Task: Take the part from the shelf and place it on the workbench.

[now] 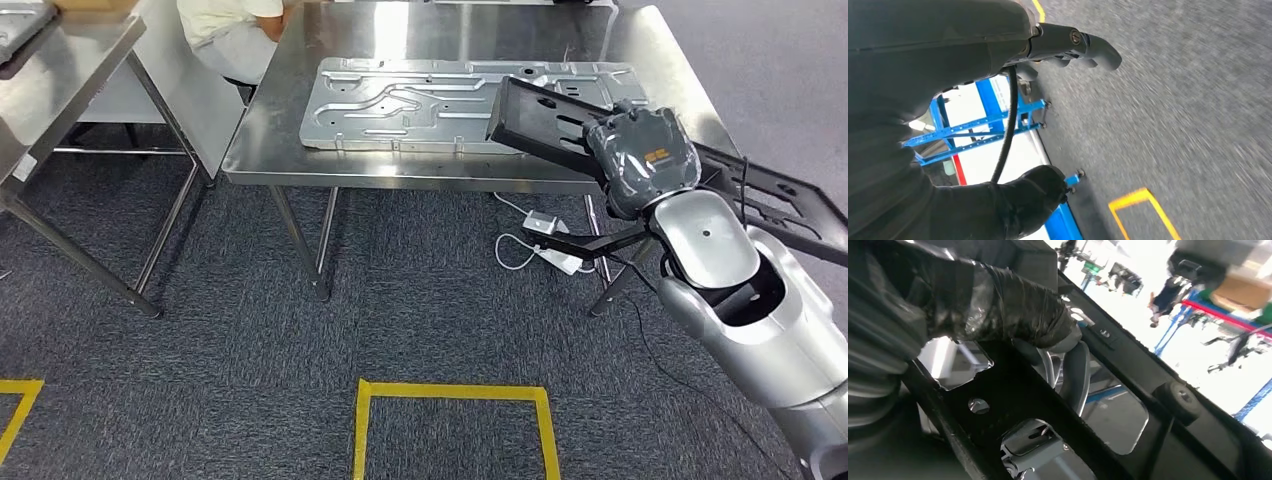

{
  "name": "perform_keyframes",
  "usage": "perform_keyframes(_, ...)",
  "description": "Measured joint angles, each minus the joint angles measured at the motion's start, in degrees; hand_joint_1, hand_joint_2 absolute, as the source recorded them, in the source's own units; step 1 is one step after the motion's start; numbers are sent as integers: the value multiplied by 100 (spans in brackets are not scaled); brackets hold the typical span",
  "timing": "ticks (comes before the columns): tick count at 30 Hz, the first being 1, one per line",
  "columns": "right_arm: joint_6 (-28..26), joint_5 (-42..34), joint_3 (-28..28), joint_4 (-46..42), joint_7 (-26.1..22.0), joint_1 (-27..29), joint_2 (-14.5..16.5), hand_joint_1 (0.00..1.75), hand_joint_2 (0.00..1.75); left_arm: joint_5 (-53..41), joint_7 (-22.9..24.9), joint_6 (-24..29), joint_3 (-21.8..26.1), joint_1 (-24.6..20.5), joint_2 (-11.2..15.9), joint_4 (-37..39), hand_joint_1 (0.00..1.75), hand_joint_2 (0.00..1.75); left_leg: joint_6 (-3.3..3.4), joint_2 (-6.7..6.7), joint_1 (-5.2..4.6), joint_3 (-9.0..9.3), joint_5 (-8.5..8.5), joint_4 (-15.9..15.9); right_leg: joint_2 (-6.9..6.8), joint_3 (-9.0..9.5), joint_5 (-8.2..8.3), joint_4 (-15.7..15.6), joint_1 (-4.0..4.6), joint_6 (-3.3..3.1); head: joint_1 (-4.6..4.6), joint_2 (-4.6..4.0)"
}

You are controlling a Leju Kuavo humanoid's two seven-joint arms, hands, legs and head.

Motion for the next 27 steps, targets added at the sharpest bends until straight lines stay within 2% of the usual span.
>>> perform_keyframes(1,9,10,1,0,1,-17,5,175,175,0,-4,0,1,-6,-1,0,0,175,-23,-5,8,-209,-69,339,4,49,-34,-11,-3,-26,-1,0)
perform_keyframes(3,25,38,11,5,7,-35,18,175,175,0,-7,-1,1,-1,-2,1,0,175,-65,-8,11,-717,-325,1030,20,140,-126,-13,5,-54,-2,0)
perform_keyframes(4,26,61,21,14,11,-31,27,175,175,0,-4,-1,2,5,-1,0,0,175,-72,-9,12,-915,-425,1208,31,199,-178,-13,12,-56,-2,0)
perform_keyframes(5,20,91,31,25,20,-19,38,175,175,0,2,-2,3,11,0,0,0,175,-63,-10,7,-1027,-425,1209,43,267,-232,-13,22,-57,-2,0)
perform_keyframes(6,3,142,41,39,38,-1,56,175,175,0,10,-4,4,16,1,0,0,175,-33,-11,0,-1044,-287,1025,52,343,-286,-13,33,-57,-2,0)
perform_keyframes(8,-42,314,67,81,102,70,141,175,175,0,31,-12,8,25,9,1,0,175,91,-28,-51,-911,307,317,63,501,-394,-19,57,-54,1,0)
perform_keyframes(9,-66,438,100,112,151,119,223,175,175,0,45,-19,10,29,14,1,0,175,158,-45,-87,-841,501,15,82,558,-446,-27,64,-40,1,-1)
perform_keyframes(10,-81,562,141,149,203,172,311,175,175,0,61,-26,11,33,19,1,0,175,212,-65,-121,-786,615,-194,101,604,-493,-44,65,-16,3,-1)
perform_keyframes(12,-100,792,250,208,304,294,512,175,175,0,101,-40,11,42,22,1,0,175,286,-90,-146,-690,583,-365,139,676,-490,-18,60,36,6,-1)
perform_keyframes(14,-104,974,368,242,380,391,688,175,175,0,126,-44,11,45,9,1,0,175,352,-82,-115,-509,661,-509,119,709,-500,92,61,78,9,0)
perform_keyframes(16,-98,1116,494,284,467,413,829,175,175,0,133,-45,11,29,-7,1,0,175,379,-69,-88,-363,687,-569,80,553,-724,439,40,140,16,0)
perform_keyframes(18,-66,1185,632,345,568,402,922,175,175,0,144,-48,9,13,-18,1,0,175,362,-70,-75,-301,639,-567,62,187,-1012,1040,-10,219,20,0)
perform_keyframes(19,-33,1194,710,386,616,401,955,175,175,0,153,-52,8,13,-25,1,0,175,342,-74,-61,-267,601,-562,58,4,-1072,1265,-39,257,21,0)
perform_keyframes(20,5,1197,780,427,653,397,980,175,175,0,162,-55,8,18,-32,1,0,175,316,-78,-42,-228,558,-553,50,-117,-1028,1338,-68,293,21,0)
perform_keyframes(21,44,1196,841,466,680,386,998,175,175,0,169,-58,7,26,-38,1,0,175,286,-82,-18,-187,511,-537,40,-156,-875,1231,-95,324,21,0)
perform_keyframes(23,97,1197,913,525,699,328,1013,175,175,0,177,-60,7,43,-50,1,0,175,204,-87,35,-122,396,-476,18,-38,-382,636,-142,390,22,-1)
perform_keyframes(24,113,1199,938,554,702,278,1016,175,175,0,178,-59,7,46,-54,0,0,175,155,-89,51,-110,340,-429,7,9,-263,352,-142,398,30,-1)
perform_keyframes(25,129,1200,960,581,705,234,1022,175,175,0,179,-57,7,49,-55,-1,0,175,104,-88,57,-115,292,-393,-2,43,-196,184,-133,369,34,-1)
perform_keyframes(27,152,1202,998,625,722,202,1037,175,175,0,179,-49,7,50,-62,-2,0,175,21,-86,49,-112,237,-339,-1,33,-257,132,-100,234,45,-1)
